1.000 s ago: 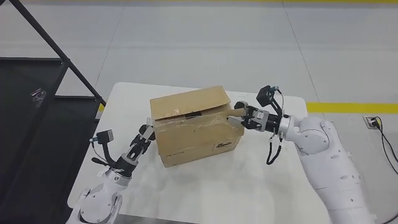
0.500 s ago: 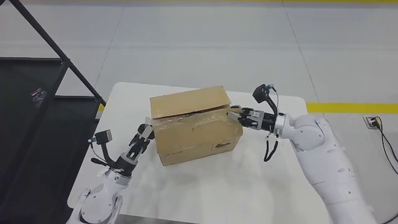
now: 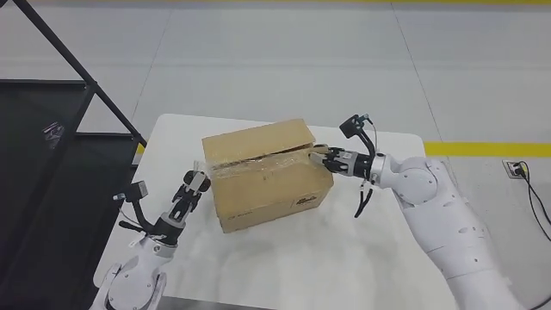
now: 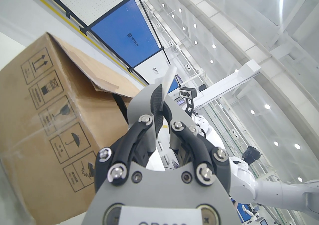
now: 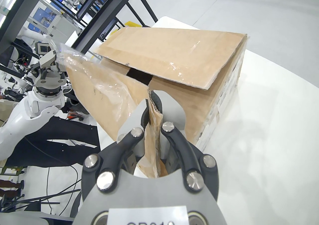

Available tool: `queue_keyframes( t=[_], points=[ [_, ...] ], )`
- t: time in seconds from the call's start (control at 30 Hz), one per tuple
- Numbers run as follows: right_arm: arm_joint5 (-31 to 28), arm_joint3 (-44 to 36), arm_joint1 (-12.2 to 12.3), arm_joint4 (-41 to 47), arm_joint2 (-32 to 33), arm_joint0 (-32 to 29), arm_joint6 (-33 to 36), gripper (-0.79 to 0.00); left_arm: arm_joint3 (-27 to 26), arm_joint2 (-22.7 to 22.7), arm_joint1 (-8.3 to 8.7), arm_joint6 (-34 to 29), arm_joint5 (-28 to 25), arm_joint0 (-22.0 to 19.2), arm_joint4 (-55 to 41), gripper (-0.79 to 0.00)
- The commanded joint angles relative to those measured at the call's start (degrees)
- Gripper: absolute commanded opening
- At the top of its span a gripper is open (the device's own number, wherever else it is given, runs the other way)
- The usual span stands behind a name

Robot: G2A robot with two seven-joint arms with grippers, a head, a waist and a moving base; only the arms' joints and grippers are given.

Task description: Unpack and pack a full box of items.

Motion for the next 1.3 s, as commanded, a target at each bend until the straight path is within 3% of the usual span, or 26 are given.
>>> queue_keyframes(
  t=[0.0, 0.27, 1.27],
  points=[
    [0.45, -0.18, 0.09, -0.48, -0.01, -0.03, -0.55, -0.785, -0.08, -0.19, 0.0, 0.41, -0.02, 0.29, -0.21, -0.785],
    [3.11, -2.68, 0.43, -2.55, -0.5, -0.79, -1.43, -0.785, 0.07, -0.12, -0.01, 0.41, -0.39, 0.5, -0.43, -0.785],
    [22.4, -12.82, 0.96, -8.09, -2.67, -3.44, 1.56, -0.785, -4.26, -0.67, -0.03, 1.71, -1.39, 0.59, 0.74, -0.785]
  ],
)
